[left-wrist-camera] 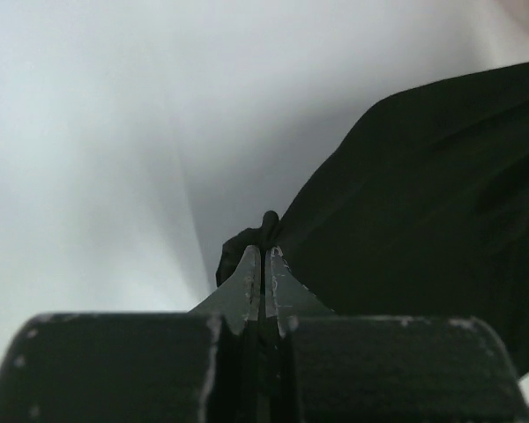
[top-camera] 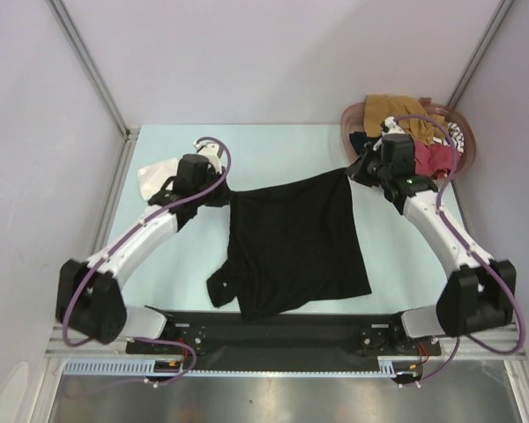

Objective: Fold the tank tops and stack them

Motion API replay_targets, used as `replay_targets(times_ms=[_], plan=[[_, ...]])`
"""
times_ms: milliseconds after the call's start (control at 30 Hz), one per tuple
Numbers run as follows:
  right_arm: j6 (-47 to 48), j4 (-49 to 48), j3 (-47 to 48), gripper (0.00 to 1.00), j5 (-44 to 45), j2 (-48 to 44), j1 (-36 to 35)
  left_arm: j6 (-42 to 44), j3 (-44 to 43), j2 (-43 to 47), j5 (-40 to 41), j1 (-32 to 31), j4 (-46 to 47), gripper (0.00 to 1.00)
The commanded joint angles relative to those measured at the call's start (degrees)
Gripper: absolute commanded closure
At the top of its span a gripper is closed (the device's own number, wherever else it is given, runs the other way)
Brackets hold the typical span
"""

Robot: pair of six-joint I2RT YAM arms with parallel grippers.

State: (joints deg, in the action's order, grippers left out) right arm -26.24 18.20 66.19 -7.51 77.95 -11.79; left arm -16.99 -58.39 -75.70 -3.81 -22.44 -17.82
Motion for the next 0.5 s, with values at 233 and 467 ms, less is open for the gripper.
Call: replay_targets(times_ms=[233,467], plan=[[-0.8,-14.8,14.3,1.00,-1.8,21.8,1.8,-0.3,-14.7,-22.8,-2.1,5.2,10.0,1.00],[-1.5,-16.4,26.7,1.00,-2.3,36.4,3.6,-0.7,-24.0,-34.0,-3.5,8.4,8.9,1.00]])
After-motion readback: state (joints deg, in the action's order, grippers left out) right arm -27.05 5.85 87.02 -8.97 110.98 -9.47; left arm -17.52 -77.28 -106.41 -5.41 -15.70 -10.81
